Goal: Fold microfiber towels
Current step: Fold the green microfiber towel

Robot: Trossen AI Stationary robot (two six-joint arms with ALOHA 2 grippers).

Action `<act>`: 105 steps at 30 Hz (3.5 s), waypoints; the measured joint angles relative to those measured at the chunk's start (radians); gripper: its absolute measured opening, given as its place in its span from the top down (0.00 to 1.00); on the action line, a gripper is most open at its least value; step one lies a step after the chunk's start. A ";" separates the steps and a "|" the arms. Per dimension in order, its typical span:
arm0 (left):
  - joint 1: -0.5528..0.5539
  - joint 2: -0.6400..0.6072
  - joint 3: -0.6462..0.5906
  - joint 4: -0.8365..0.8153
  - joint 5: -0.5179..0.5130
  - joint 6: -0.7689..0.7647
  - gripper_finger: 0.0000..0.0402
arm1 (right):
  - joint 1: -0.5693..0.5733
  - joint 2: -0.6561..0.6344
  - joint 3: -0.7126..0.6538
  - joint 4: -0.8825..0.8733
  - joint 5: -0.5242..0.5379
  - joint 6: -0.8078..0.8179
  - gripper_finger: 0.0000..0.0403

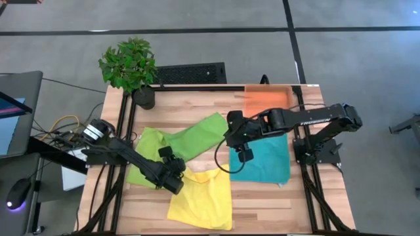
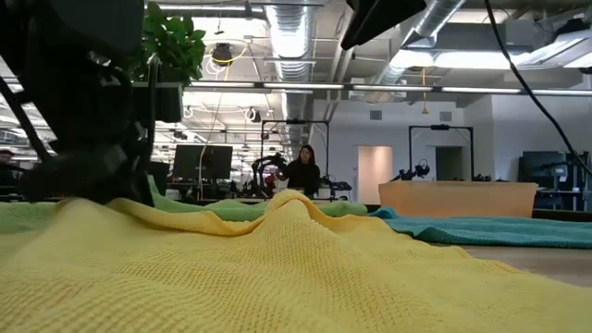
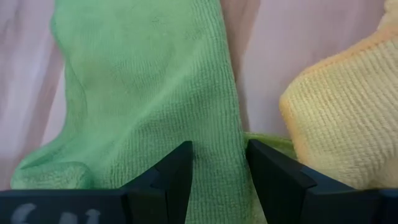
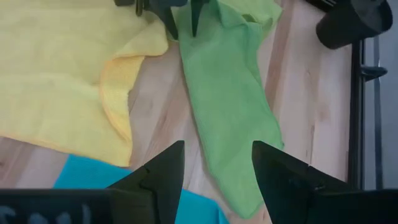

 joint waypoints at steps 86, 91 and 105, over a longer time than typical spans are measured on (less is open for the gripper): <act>0.635 -0.003 0.273 0.483 0.229 1.196 1.00 | -0.106 0.002 -0.256 0.113 0.004 0.076 0.47; 0.636 -0.003 0.273 0.558 0.226 1.247 1.00 | -0.106 0.002 -0.256 0.112 0.004 0.076 0.47; 0.679 -0.003 0.273 0.672 0.309 1.263 1.00 | -0.106 0.001 -0.256 0.112 0.004 0.076 0.47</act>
